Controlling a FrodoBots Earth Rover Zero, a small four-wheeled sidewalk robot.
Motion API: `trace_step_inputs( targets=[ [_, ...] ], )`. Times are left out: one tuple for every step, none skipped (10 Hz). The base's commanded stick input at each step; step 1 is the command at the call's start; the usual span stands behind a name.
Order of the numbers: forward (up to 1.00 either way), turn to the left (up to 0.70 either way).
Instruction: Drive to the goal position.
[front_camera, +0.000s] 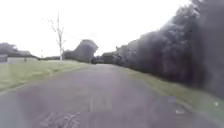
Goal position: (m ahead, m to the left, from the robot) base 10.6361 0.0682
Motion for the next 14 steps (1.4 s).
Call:
trace_step_inputs(
  targets=[
    [1.00, 0.12],
    [1.00, 0.02],
    [1.00, 0.02],
    [1.00, 0.16],
    [1.00, 0.24],
    [1.00, 0.33],
    [1.00, 0.38],
    [1.00, 0.22],
    [1.00, 0.01],
    [1.00, 0.00],
    [1.00, 0.04],
    [1.00, 0.00],
    [1.00, 0.00],
    [1.00, 0.00]
  ],
)
